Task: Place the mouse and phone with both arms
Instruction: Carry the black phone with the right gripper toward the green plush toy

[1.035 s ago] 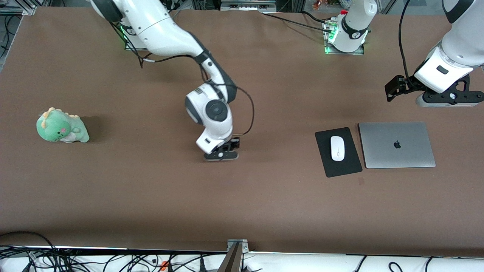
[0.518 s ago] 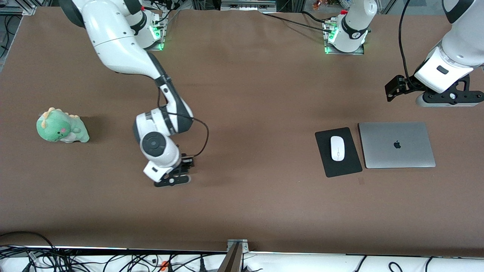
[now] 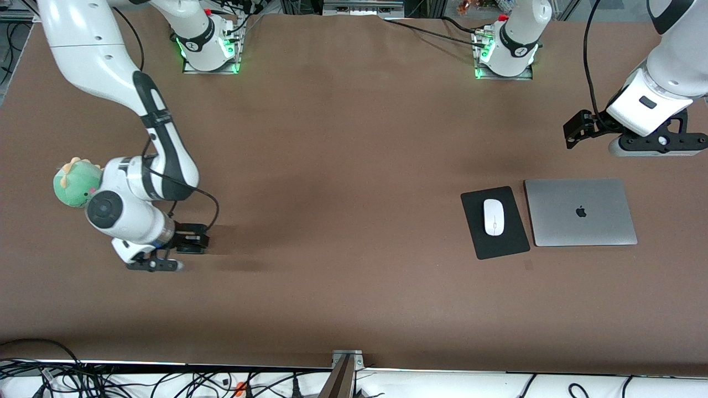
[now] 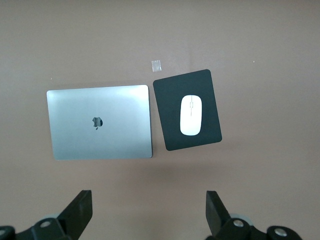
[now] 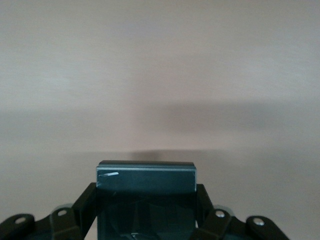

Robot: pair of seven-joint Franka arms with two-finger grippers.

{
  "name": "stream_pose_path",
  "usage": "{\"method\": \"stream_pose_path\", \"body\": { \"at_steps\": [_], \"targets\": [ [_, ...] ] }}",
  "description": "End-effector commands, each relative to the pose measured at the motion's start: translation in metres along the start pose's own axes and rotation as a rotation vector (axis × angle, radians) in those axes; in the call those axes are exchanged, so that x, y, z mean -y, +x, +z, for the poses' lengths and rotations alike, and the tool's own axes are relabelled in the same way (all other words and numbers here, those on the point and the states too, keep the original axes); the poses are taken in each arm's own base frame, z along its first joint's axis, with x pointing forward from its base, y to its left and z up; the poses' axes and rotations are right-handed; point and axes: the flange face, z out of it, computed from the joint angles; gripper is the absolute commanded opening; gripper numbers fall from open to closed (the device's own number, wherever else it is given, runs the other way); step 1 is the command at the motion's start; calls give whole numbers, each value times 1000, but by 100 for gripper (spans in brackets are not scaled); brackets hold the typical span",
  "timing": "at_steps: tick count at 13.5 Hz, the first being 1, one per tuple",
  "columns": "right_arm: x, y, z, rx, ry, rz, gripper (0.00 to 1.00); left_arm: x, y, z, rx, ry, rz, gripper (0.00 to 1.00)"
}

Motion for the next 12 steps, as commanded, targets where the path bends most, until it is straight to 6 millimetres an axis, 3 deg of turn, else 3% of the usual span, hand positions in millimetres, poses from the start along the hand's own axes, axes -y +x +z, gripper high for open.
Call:
{"method": "stream_pose_path", "body": {
  "at_steps": [1, 3, 5, 8, 12],
  "targets": [
    [-38, -50, 5, -46, 8, -32, 41, 2, 0, -5, 3, -17, 20, 100],
    [-76, -66, 13, -42, -1, -53, 41, 2, 0, -5, 3, -18, 20, 100],
    [-100, -75, 15, -28, 0, -63, 41, 2, 0, -6, 2, -17, 20, 100],
    [-105, -77, 17, -32, 22, -21, 41, 2, 0, -5, 2, -17, 20, 100],
    [-110, -102, 27, -49, 28, 1, 41, 2, 0, -5, 2, -17, 17, 100]
  ]
}}
